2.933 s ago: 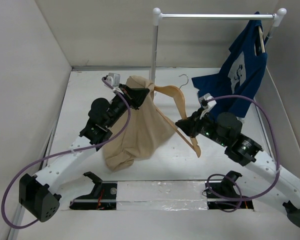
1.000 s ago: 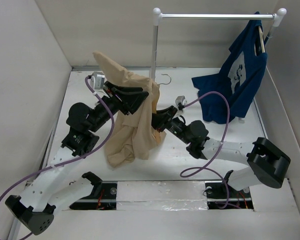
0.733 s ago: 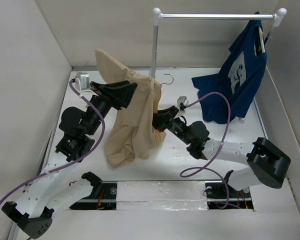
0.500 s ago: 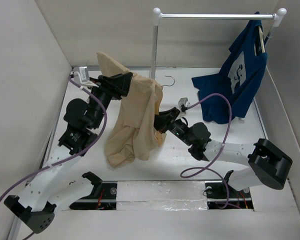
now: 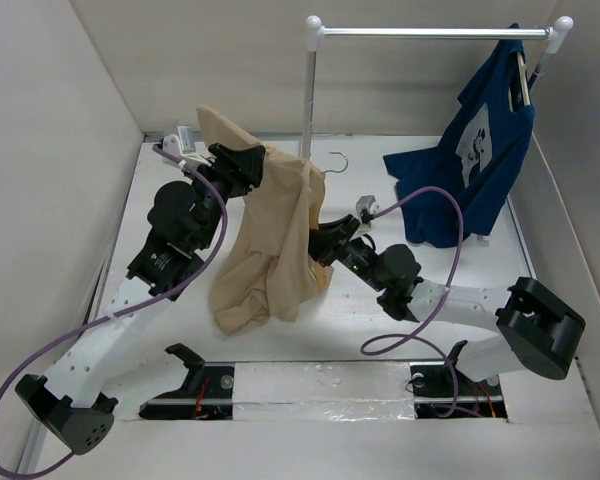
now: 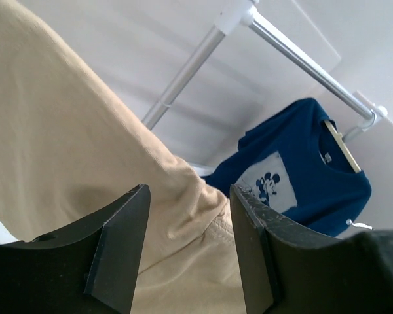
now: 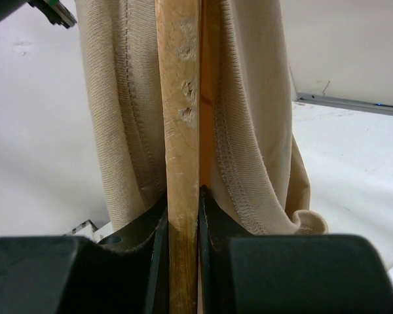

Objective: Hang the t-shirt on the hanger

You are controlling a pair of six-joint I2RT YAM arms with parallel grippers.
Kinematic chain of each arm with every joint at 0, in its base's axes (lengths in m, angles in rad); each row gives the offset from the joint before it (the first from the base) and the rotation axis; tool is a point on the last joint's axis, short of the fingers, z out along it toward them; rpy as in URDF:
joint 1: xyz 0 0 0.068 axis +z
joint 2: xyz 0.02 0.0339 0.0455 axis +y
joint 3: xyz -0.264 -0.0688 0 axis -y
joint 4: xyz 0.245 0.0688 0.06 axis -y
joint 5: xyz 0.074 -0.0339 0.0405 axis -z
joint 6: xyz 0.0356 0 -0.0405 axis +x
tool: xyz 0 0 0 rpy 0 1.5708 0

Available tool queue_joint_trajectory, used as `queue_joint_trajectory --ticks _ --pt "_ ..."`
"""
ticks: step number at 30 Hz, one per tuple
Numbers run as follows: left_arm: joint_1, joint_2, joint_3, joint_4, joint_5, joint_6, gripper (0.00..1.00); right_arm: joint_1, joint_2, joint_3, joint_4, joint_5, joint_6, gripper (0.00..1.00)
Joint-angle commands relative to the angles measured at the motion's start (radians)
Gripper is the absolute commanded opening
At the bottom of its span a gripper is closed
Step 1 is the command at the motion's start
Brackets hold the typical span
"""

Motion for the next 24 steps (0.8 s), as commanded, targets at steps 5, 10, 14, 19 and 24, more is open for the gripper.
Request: queue_joint_trajectory --ticks 5,10,14,19,24 --pt "-0.002 0.06 0.034 0.052 0.021 0.045 0.45 0.025 0.006 0.059 0.112 0.023 -0.033 0.0" --pt "-0.002 0.083 0.039 0.058 0.021 0.054 0.36 0.025 0.0 0.059 0.103 0.037 -0.038 0.0" --pt "-0.002 0.085 0.034 0.069 0.041 0.046 0.01 0.025 0.003 0.065 0.098 0.035 -0.038 0.0" --pt "-0.002 0.097 0.023 0.103 0.188 0.005 0.0 0.025 0.028 0.085 0.077 0.053 -0.038 0.0" --pt "-0.002 0.113 -0.026 0.147 0.377 -0.06 0.0 0.005 0.055 0.134 0.052 0.055 -0.03 0.0"
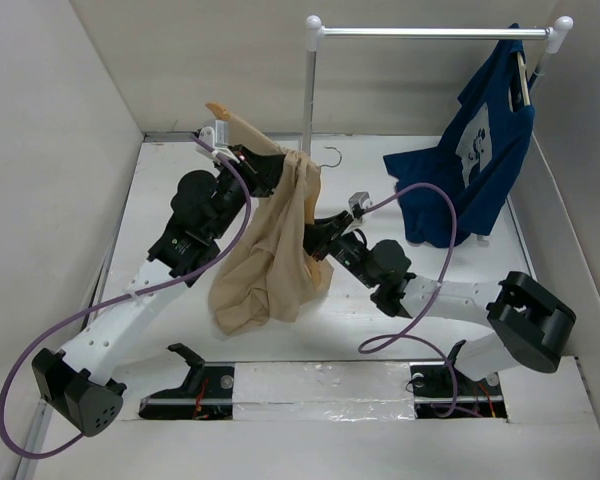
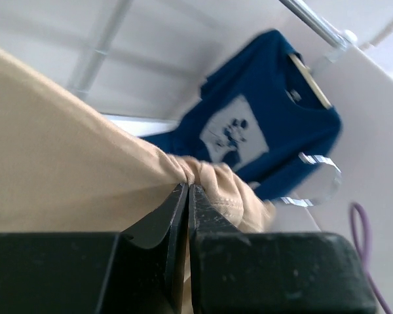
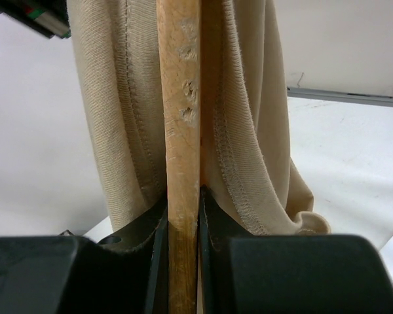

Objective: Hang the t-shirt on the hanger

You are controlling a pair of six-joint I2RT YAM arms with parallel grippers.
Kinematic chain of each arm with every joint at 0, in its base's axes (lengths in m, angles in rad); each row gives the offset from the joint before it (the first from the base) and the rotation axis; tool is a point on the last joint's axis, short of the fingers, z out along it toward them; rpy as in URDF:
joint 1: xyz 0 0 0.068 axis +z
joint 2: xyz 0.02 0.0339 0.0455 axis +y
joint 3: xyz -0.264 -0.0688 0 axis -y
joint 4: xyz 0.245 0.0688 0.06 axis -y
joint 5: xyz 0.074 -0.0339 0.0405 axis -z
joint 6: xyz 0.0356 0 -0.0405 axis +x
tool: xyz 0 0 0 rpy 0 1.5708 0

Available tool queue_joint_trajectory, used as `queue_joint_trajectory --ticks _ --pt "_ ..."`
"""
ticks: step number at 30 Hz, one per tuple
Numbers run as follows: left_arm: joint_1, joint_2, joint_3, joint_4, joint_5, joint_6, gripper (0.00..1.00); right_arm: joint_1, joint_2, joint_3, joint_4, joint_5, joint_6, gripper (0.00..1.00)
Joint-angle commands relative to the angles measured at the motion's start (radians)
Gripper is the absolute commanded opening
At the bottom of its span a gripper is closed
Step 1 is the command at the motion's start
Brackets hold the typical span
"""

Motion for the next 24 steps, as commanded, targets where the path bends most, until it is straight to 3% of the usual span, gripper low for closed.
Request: queue_joint_trajectory --ticks 1,10,13,14,15,18,24 --pt "-0.004 0.002 -0.035 0.093 0.184 -0.06 0.0 -0.015 0.007 0.098 0.077 0.002 -0.018 0.0" --pt "-0.004 0.007 -0.035 0.11 0.382 -0.074 0.0 -0.072 0.044 0.143 0.086 0.004 0.012 0.0" --pt "-0.004 -0.016 -0.035 0.116 0.367 -0.055 0.25 -0.092 0.037 0.112 0.112 -0.002 0.03 0.0" --pt "-0.004 -0.033 -0.032 0.114 0.341 -0.043 0.38 -0.092 0.032 0.097 0.117 -0.002 0.034 0.0" --pt "-0.004 -0.041 -0.028 0.107 0.33 -0.04 0.42 -0.101 0.03 0.089 0.121 -0.005 0.035 0.0" --pt "-0.004 -0.07 -0.022 0.1 0.29 -0.028 0.47 -0.101 0.026 0.074 0.124 -0.013 0.041 0.0" --pt "-0.004 -0.154 -0.038 0.114 0.167 -0.011 0.44 -0.101 0.015 0.051 0.141 -0.027 0.041 0.0"
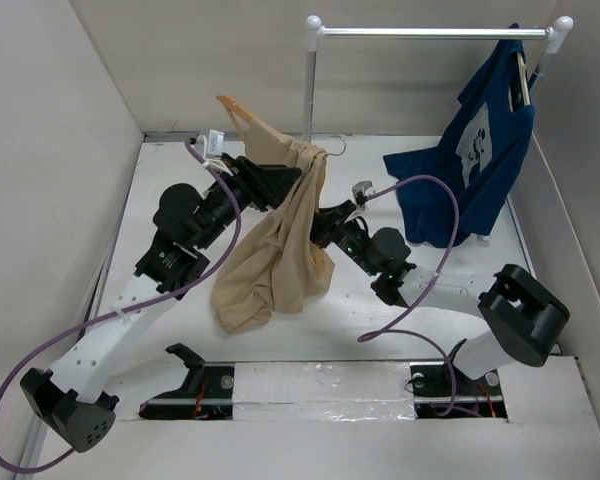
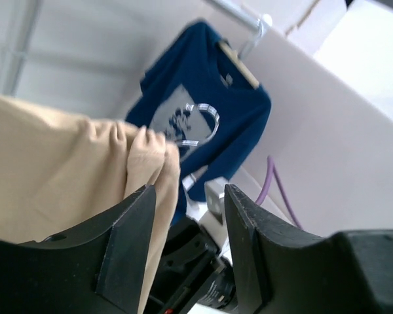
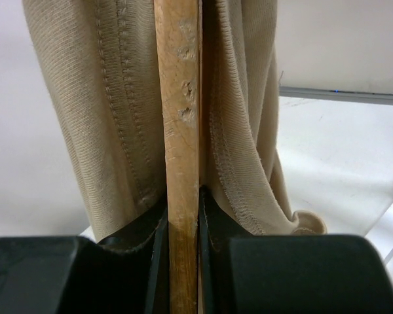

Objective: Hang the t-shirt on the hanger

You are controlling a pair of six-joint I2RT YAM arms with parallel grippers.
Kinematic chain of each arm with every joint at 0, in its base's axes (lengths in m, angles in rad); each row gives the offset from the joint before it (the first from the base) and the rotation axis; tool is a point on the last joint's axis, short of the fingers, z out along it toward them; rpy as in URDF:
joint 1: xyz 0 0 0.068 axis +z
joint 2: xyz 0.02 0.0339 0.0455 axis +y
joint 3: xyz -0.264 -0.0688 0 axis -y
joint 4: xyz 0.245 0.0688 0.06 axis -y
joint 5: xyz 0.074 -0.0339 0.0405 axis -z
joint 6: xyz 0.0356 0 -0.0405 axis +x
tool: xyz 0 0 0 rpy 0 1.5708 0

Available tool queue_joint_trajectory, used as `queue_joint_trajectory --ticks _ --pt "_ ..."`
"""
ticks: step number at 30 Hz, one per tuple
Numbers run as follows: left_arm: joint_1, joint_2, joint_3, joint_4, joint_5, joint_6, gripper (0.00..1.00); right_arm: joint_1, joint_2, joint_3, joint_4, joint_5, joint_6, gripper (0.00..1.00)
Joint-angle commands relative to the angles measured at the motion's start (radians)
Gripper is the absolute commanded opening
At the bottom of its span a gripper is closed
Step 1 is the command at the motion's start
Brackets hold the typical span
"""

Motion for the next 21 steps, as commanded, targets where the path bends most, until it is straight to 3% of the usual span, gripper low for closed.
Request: queue_joint_trajectory --ticks 1,3,5,8,21 --pt "-0.004 -0.083 -0.006 0.077 -0.103 0.025 0.42 -0.004 -0.045 -0.001 0.166 -0.017 0.004 0.0" --pt "-0.004 -0.113 -0.024 0.096 -0.186 0.03 0.41 -0.004 -0.051 -0.007 0.167 -0.021 0.004 0.0" --pt "-0.004 -0.106 -0.015 0.065 -0.36 0.038 0.44 -0.004 -0.063 -0.015 0.166 -0.029 0.004 0.0" --pt "-0.004 -0.057 0.01 0.02 -0.445 0.03 0.48 0.005 -0.085 -0.019 0.151 -0.032 -0.008 0.0" --pt "0.005 0.08 0.04 0.097 -0.548 -0.002 0.53 0.045 -0.143 -0.047 0.097 -0.032 -0.037 0.0"
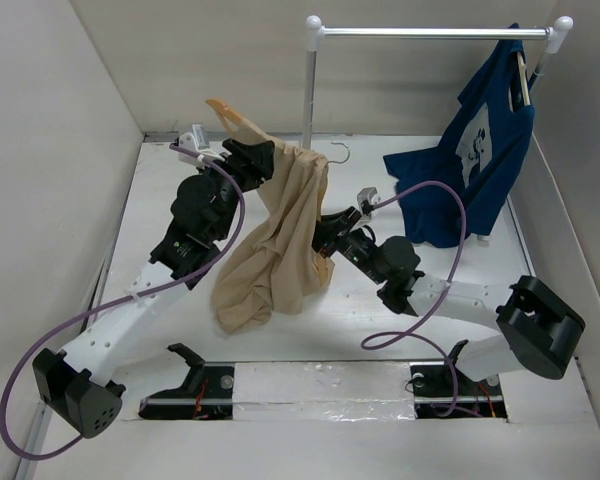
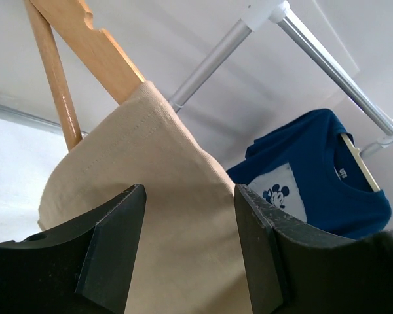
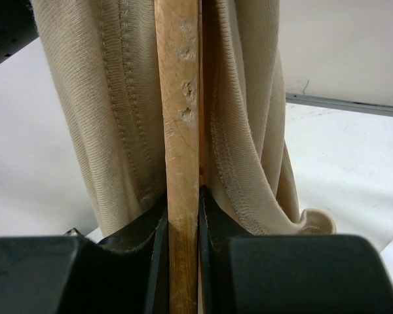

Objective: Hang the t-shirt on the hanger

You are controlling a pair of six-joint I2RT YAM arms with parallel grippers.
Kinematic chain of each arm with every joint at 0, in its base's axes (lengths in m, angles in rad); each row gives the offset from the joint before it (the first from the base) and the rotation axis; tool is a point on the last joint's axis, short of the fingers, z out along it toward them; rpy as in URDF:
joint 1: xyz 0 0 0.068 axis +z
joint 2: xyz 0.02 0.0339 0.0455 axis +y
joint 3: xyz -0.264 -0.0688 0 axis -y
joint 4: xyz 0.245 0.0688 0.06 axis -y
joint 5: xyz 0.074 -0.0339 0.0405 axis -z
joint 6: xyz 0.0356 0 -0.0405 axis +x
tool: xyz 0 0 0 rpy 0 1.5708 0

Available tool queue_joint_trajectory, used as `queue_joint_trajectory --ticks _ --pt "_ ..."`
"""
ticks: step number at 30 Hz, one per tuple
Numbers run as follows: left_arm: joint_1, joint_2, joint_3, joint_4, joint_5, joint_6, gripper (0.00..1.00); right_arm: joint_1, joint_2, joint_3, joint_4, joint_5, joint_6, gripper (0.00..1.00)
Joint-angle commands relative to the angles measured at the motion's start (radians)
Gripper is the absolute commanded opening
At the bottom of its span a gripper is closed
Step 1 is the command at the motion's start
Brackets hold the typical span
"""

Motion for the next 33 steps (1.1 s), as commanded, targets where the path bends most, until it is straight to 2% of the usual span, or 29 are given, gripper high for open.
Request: queue_joint_trajectory --ticks 1,8,17,20,24,28,33 --pt "0.005 0.014 0.051 0.069 -0.033 -0.009 0.53 0.004 -0.051 0.005 0.09 -0.001 -0.019 0.0" --pt "0.005 0.06 0.011 0.153 0.109 -0.058 0.54 0.013 -0.031 0.041 0.044 -0.001 -0.037 0.0" --pt "-0.007 0.089 -0.013 0.162 0.194 -0.088 0.55 -0.001 0.0 0.081 0.001 -0.068 -0.046 0.0" --pt "-0.007 0.091 -0.015 0.154 0.22 -0.1 0.59 -0.001 0.0 0.105 -0.062 -0.082 -0.091 0.0" --pt "-0.007 0.097 -0.033 0.164 0.255 -0.124 0.59 0.008 0.011 0.162 -0.177 -0.083 -0.175 0.0" --pt "-0.007 0.101 -0.073 0.159 0.254 -0.144 0.59 0.05 0.0 0.164 -0.217 0.068 -0.265 0.0" --pt "-0.007 0.095 -0.113 0.174 0.246 -0.177 0.59 0.093 -0.035 0.171 -0.265 0.173 -0.359 0.0"
